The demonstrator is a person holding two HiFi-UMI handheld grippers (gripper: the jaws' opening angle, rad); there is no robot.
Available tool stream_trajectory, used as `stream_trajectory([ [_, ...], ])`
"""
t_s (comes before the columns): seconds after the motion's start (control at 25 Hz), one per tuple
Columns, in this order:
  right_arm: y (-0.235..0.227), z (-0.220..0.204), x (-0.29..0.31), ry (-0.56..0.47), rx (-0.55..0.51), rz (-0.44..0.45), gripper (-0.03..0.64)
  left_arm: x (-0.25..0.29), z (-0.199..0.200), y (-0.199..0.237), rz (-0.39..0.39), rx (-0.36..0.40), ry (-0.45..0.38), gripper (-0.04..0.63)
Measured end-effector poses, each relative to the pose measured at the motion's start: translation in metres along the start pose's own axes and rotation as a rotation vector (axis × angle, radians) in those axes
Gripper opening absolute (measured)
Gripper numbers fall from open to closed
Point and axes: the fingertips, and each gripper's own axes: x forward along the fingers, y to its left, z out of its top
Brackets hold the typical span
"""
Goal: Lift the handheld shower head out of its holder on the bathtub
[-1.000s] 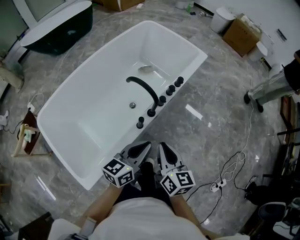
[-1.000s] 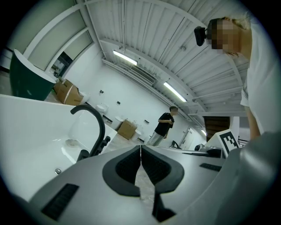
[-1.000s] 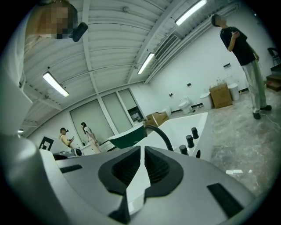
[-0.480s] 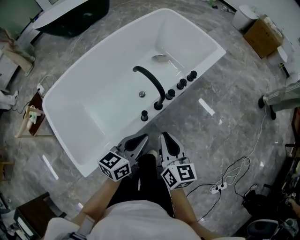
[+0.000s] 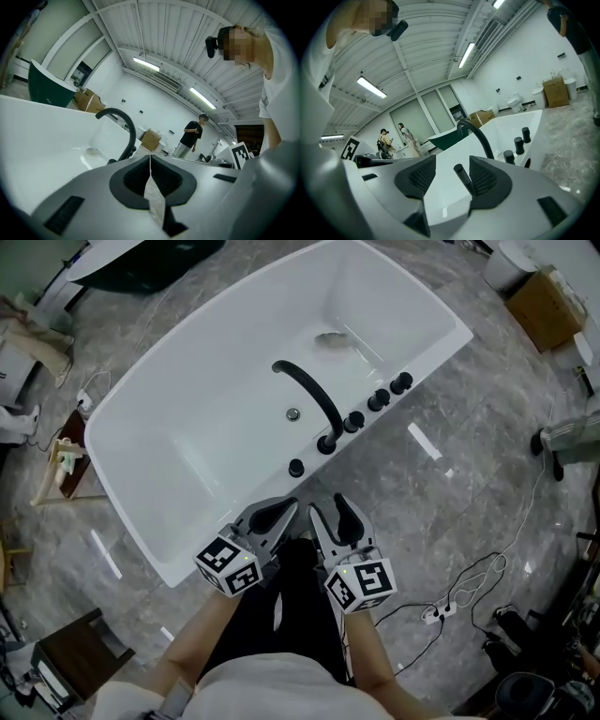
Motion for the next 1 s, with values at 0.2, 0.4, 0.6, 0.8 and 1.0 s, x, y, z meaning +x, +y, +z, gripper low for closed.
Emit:
stream_trajectory([
  [0.2,-0.001,-0.015,0.027,0.051,-0.072,0.034,0.213,-0.006,-0.004,0.03,0.056,-0.01,-0.021,0.013],
  [0.4,-0.009,-0.03,0.051,0.095,-0.193,0.028,0.218,-0.01,-0.013,0.054,0.068,0.003,-0.008,0.012],
  [0.6,-0.015,-0.051,0.07,0.16,-0.272,0.031,0.229,-0.007,-0.024,0.074,0.067,-0.009,0.009,0.012],
  [0.8,-0.023,-0.075,0.09,0.184,-0.261,0.016,0.229,-0.003,-0.039,0.091,0.041,-0.005,0.031,0.013],
  [1.0,-0.032,-0.09,0.113,0.188,-0.265,0.013,0.227,0.002,-0.051,0.114,0.036,-0.017,0.039,0.013],
])
